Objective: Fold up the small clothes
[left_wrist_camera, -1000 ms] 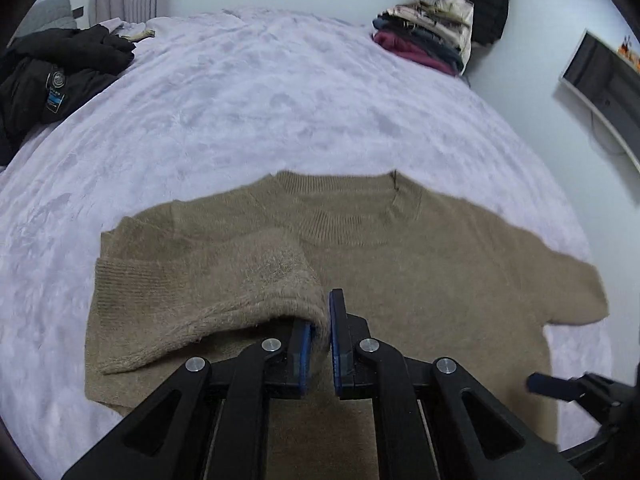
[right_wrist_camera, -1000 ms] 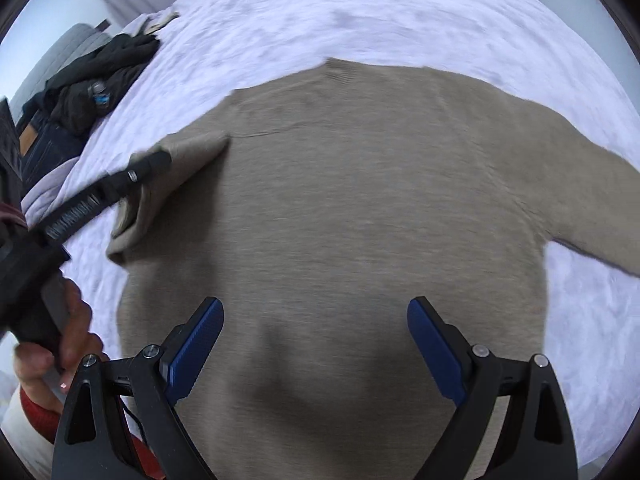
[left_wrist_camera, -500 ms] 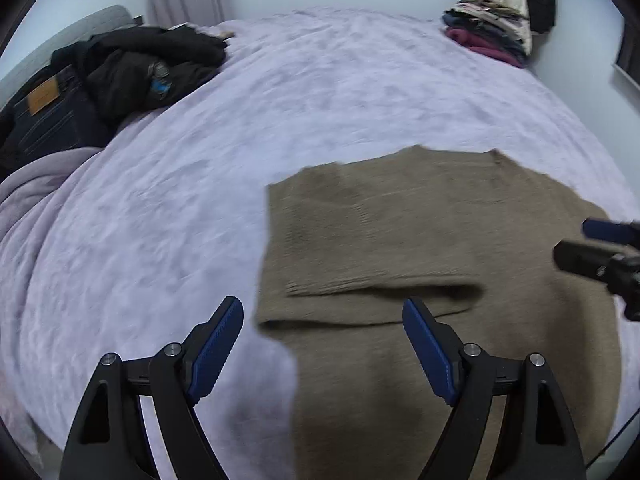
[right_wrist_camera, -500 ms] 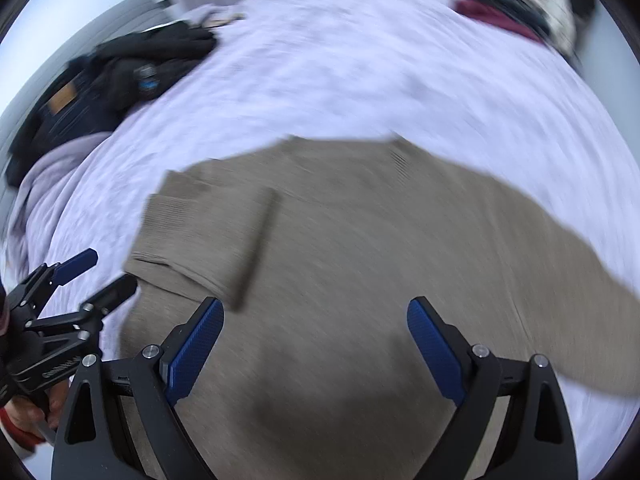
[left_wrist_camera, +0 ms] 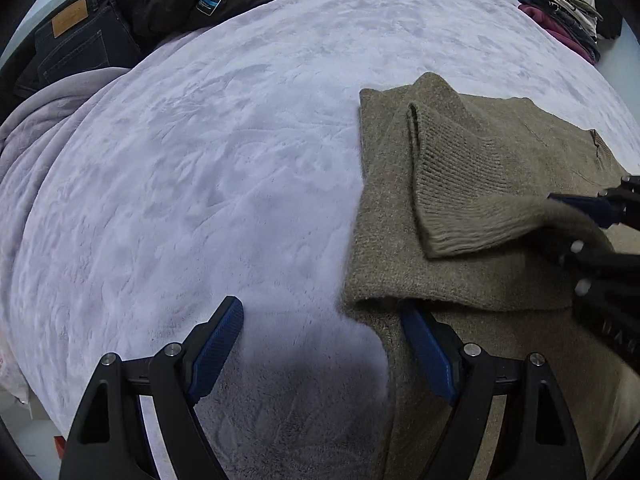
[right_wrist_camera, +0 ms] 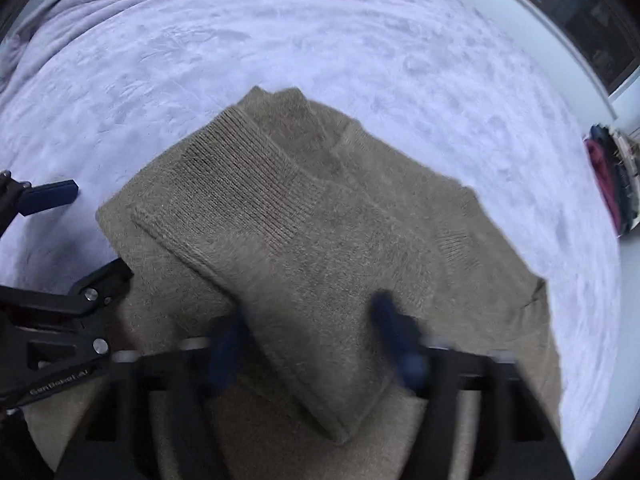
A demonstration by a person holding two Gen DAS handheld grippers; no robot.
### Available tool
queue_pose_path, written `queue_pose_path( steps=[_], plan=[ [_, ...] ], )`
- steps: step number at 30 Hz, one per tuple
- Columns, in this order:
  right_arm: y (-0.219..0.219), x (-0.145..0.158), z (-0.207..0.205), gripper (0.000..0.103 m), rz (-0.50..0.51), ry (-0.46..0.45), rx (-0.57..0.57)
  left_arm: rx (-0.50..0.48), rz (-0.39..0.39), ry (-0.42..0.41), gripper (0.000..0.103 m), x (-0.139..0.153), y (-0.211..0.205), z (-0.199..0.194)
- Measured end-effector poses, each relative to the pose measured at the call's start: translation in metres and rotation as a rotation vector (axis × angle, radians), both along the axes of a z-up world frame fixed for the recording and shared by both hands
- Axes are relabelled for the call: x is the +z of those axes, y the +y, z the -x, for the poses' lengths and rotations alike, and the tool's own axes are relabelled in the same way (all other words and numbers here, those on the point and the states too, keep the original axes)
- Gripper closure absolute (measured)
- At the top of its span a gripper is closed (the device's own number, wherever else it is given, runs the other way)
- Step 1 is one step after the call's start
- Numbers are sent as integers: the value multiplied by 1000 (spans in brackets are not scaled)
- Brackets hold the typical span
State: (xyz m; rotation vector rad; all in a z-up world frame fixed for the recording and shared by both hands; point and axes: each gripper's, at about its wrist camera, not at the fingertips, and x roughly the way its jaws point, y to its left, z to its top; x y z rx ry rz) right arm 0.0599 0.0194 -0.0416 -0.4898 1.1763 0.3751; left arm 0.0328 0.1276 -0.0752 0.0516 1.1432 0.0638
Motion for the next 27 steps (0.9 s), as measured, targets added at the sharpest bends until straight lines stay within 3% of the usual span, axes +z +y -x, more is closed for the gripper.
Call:
queue_pose_path(
  steps=[2,7,10,14,16,18,20,21,23,24,27],
  plan=[
    [-14,10,-7,82,-94,-7,-69,6,-10,-1,20,-1,-2,-1],
    [-120,57,-2,84,-475,-118,-438,7,-27,-1,20,-2,-4,-1],
    [-191,46,13,84,-621,-105,-679,12,-38,1,20,-2,-6,-1],
    [-257,-1,36,79,-815,53,-901,12,-60,3,20,-2,-9,-2],
    [-269,-15,43,46,-850,90,-939,13,-66,5,20,-2,-9,-3],
    [-276,-18,49,34,-951,78,-940,13,-73,5,20,-2,-10,-2],
    [-279,-21,45,34,-1038,89,-953,15,-81,8,20,-2,-11,-3],
    [-282,-25,39,36,-1062,113,-974,18,-85,10,20,-3,-11,-3],
    [-284,-31,26,85,-1086,168,-1008,26,-93,11,20,-2,-11,-3],
    [-282,-27,19,95,-1068,174,-1000,28,-100,10,20,-1,-12,-3],
    [-279,10,16,95,-960,49,-881,37,-107,5,20,-1,-12,-2]
  ],
)
